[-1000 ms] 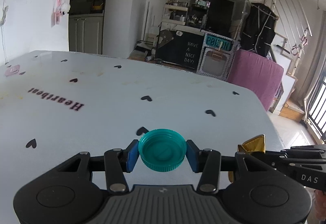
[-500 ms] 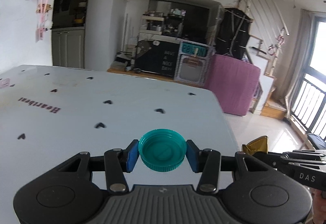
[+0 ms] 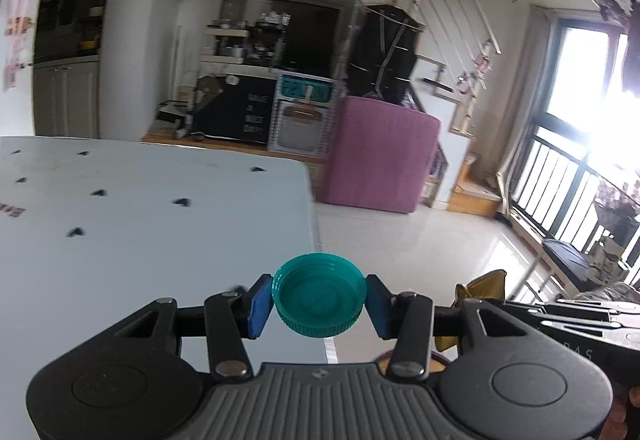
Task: Collect trash
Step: 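Carry the teal cap with the left tool while the right tool carries the gold wrapper to the wastebasket, then open both tools over the wastebasket to drop the cap and wrapper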
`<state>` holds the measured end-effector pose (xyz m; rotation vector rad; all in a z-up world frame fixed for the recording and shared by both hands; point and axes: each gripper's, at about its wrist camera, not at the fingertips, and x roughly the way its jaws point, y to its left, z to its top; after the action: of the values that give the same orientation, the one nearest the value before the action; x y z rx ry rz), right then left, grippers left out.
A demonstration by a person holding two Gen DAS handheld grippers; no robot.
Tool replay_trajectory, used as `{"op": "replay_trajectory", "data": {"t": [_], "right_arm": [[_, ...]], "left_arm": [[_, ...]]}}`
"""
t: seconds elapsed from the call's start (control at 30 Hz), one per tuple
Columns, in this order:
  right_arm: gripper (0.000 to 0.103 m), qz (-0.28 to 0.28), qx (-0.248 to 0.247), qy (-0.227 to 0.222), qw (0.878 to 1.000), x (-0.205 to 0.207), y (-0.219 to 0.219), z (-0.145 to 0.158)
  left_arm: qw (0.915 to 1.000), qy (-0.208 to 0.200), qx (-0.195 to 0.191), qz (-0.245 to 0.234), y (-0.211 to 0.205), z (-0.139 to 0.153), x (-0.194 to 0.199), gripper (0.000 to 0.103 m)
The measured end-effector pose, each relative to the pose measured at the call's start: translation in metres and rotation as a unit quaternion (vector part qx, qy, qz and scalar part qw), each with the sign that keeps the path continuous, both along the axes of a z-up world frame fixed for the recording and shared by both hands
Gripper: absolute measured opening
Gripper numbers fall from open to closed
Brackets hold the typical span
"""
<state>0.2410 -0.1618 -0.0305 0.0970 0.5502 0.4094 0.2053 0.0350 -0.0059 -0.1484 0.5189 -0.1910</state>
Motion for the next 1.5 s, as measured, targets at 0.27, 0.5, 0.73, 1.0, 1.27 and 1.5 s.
{"op": "replay_trajectory", "data": {"t": [0.27,0.5,0.73,1.0,1.27,1.5], "right_arm": [[0.005,-0.044,0.004,0.009,0.999,-0.019,-0.067,-0.014],[0.005,-0.089,0.005,0.037,0.995,-0.018,-0.125,-0.045],[0.004,-0.127,0.006,0.076,0.989,-0.006,-0.168,-0.087],[0.005,-0.149,0.015,0.118,0.982,0.003,-0.202,-0.133],[0.005,-0.133,0.026,0.161,0.977,0.028,-0.205,-0.173],[0.004,-0.115,0.038,0.197,0.973,0.051,-0.196,-0.205]], "left_arm": [[0.9991,0.021,-0.006,-0.038,-0.066,-0.022,0.008,0.050],[0.9955,0.066,0.001,-0.068,-0.117,-0.062,0.031,0.050],[0.9860,0.138,-0.006,-0.093,-0.157,-0.119,0.062,0.050],[0.9700,0.227,-0.011,-0.086,-0.185,-0.196,0.116,0.050],[0.9515,0.294,0.037,-0.085,-0.210,-0.261,0.163,0.050],[0.9492,0.283,0.087,-0.106,-0.215,-0.290,0.175,0.063]]}}
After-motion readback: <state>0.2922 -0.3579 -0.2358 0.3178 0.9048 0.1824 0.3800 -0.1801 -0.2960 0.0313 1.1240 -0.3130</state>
